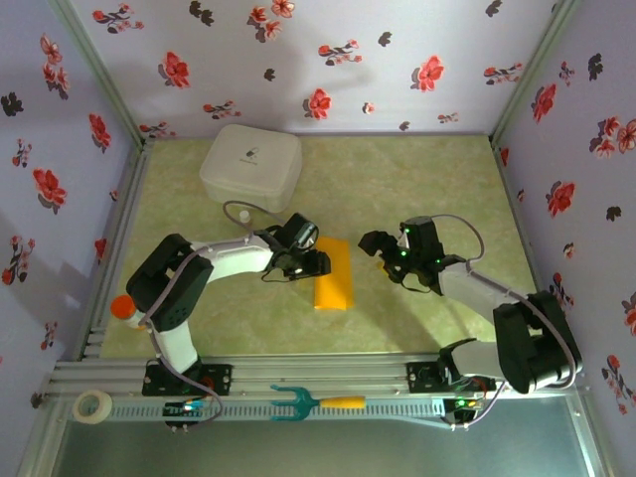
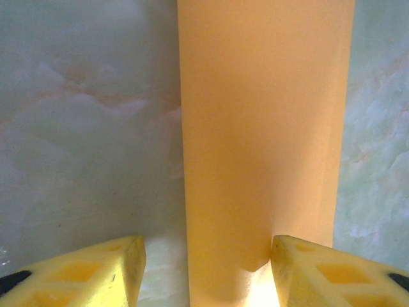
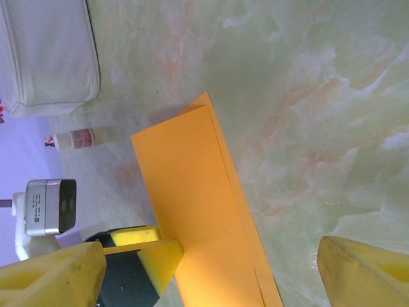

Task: Fold a paper plane with a square sheet of paper (pick it up from the middle)
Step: Hold the square sheet of paper at the center of the table.

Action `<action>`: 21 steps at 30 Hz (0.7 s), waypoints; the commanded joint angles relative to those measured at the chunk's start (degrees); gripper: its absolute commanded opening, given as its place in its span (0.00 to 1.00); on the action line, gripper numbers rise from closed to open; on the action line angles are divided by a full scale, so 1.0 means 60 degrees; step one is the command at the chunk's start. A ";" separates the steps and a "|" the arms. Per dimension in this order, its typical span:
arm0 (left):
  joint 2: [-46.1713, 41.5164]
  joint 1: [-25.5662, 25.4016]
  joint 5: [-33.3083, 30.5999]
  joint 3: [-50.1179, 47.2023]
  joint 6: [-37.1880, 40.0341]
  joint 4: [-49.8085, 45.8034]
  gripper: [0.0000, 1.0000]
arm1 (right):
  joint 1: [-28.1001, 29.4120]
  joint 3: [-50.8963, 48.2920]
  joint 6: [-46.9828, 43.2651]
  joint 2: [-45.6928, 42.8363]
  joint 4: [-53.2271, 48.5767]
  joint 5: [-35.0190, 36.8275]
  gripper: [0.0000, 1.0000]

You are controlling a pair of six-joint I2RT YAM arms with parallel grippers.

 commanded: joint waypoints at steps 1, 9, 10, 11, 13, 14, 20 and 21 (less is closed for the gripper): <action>0.0271 0.0035 -0.0155 0.0200 0.0181 -0.0451 0.54 | 0.0038 -0.0087 0.0140 0.0173 0.0316 -0.0188 0.84; 0.0161 0.0043 -0.0252 0.0163 -0.0112 -0.0272 0.56 | 0.0100 0.0003 0.0170 0.0455 0.0413 -0.0283 0.82; 0.0198 0.0042 -0.0234 0.0181 -0.0166 -0.0225 0.56 | 0.0112 0.0018 0.0169 0.0493 0.0412 -0.0267 0.82; 0.0274 0.0041 -0.0220 0.0207 -0.0221 -0.0195 0.57 | 0.0112 0.0018 0.0170 0.0515 0.0423 -0.0265 0.83; 0.0420 0.0037 -0.0168 0.0263 -0.0313 -0.0152 0.58 | 0.0123 0.0033 0.0155 0.0567 0.0443 -0.0301 0.82; 0.0499 0.0032 -0.0160 0.0298 -0.0351 -0.0172 0.59 | 0.0143 0.0033 0.0155 0.0596 0.0441 -0.0309 0.82; 0.0805 -0.0003 -0.0233 0.0412 -0.0603 -0.0353 0.60 | 0.0133 0.0003 0.0155 0.0758 0.0564 -0.0336 0.79; 0.0834 -0.0024 -0.0288 0.0430 -0.0654 -0.0379 0.60 | 0.0130 0.0003 0.0162 0.0785 0.0586 -0.0345 0.79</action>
